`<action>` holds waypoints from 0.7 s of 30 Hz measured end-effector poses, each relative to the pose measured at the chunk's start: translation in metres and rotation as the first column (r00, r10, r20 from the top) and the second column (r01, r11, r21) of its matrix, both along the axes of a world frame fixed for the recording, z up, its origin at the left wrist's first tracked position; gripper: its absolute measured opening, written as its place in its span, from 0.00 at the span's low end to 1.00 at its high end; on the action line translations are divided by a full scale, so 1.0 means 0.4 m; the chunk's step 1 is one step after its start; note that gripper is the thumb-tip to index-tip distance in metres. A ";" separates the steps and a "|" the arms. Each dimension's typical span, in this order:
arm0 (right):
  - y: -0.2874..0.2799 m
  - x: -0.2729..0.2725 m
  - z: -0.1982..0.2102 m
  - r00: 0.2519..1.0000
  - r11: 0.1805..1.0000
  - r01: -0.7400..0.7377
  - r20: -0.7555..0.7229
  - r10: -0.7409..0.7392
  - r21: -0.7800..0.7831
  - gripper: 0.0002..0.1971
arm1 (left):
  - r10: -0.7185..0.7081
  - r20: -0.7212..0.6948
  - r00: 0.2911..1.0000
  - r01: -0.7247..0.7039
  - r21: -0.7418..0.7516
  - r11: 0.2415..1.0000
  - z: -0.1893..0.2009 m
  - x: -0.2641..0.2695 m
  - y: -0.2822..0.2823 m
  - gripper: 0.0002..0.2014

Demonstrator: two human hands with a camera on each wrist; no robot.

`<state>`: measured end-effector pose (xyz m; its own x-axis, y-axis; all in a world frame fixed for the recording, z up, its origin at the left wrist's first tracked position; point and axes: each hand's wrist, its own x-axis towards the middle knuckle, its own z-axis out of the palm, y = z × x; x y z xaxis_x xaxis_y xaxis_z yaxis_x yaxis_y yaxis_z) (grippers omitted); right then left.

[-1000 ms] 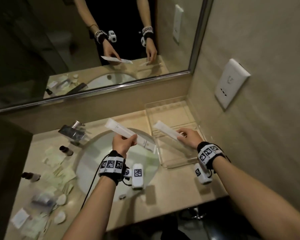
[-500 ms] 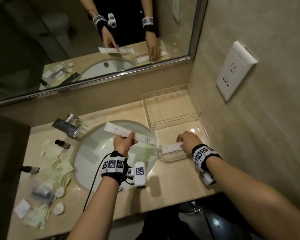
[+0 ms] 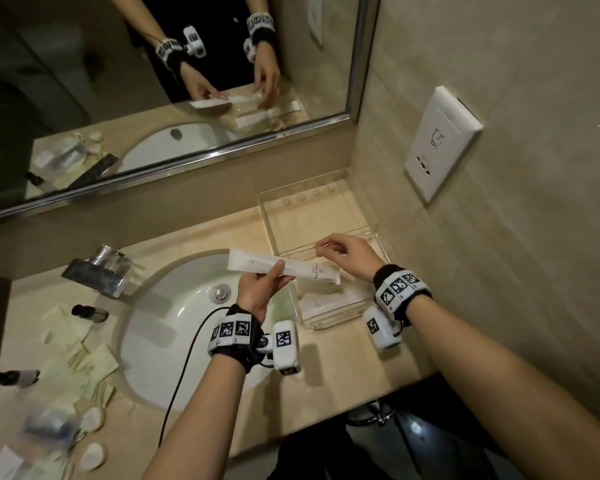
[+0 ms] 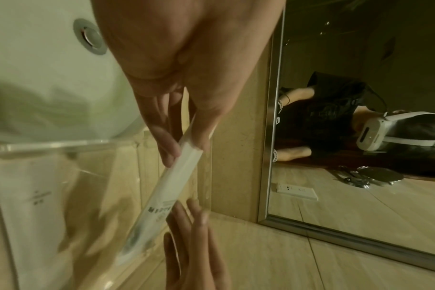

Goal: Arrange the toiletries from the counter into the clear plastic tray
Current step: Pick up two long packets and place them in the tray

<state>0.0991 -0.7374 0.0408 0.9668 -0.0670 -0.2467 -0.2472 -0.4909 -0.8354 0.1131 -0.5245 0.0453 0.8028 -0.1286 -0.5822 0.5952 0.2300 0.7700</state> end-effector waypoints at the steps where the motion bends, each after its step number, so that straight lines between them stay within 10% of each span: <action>1: 0.005 0.006 0.017 0.993 0.995 -0.100 -0.064 0.099 -0.007 0.13 | -0.022 -0.006 1.000 0.022 -0.023 0.999 -0.001 -0.002 -0.011 0.13; 5: -0.018 0.001 0.010 0.948 0.960 -0.257 -0.220 0.228 -0.109 0.15 | -0.084 -0.048 0.995 0.080 -0.075 0.994 -0.022 -0.011 -0.026 0.18; 9: -0.062 -0.021 -0.020 0.946 0.940 -0.206 -0.299 0.121 -0.272 0.15 | -0.099 -0.066 0.993 0.113 0.255 0.960 -0.060 -0.003 -0.007 0.19; 13: -0.085 -0.047 -0.053 0.875 0.853 -0.327 -0.472 0.110 -0.408 0.14 | -0.305 -0.027 0.952 0.260 0.598 0.759 -0.102 -0.007 0.009 0.22; 21: -0.100 -0.067 -0.082 0.832 0.741 -0.447 -0.537 0.139 -0.501 0.13 | -0.752 -0.026 0.659 0.498 0.764 0.410 -0.110 -0.047 -0.061 0.17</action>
<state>0.0722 -0.7776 0.0082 0.7531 -0.0777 -0.6533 -0.2610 -0.9468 -0.1882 0.0945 -0.5490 0.0014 0.7931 -0.3553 -0.4947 0.0728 -0.7511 0.6562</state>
